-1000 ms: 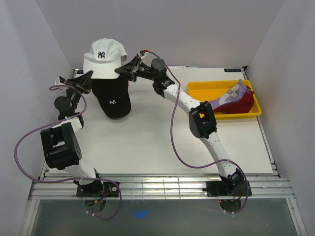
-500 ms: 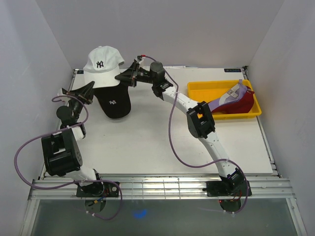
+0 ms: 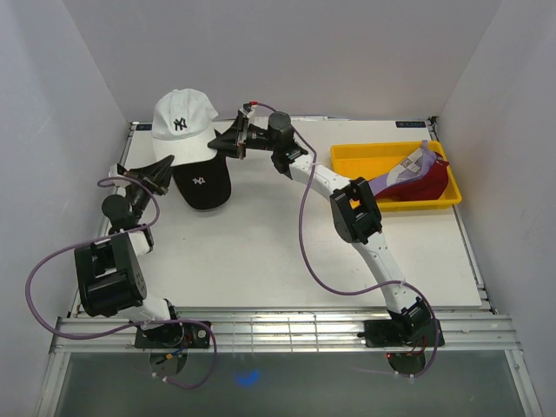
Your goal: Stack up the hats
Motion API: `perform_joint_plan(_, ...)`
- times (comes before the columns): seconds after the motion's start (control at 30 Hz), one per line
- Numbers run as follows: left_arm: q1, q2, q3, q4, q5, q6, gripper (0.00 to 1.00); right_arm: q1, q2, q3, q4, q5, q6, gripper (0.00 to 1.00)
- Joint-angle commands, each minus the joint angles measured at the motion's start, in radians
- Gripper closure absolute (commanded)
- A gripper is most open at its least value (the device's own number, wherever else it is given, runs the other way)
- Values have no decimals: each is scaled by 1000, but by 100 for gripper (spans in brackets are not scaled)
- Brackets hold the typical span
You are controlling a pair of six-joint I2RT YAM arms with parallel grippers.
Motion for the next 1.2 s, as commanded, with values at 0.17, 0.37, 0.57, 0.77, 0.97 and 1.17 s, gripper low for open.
perform_joint_plan(0.17, -33, -89, -70, 326, 335, 66, 100, 8, -77, -44, -43, -10, -121, 92)
perform_joint_plan(0.37, -33, -75, -130, 323, 372, 94, 100, 6, -88, -78, -53, -21, -144, 92)
perform_joint_plan(0.57, -31, -37, -178, 320, 392, 128, 100, 6, -117, -156, -43, -22, -176, 92)
perform_joint_plan(0.77, -33, 14, -218, 308, 395, 160, 100, 5, -156, -223, -91, -5, -262, 92)
perform_joint_plan(0.97, -33, 32, -247, 245, 388, 206, 100, 4, -154, -262, -103, -4, -280, 92)
perform_joint_plan(1.17, -33, -6, -231, 64, 392, 314, 100, 4, -151, -300, -132, 7, -303, 92)
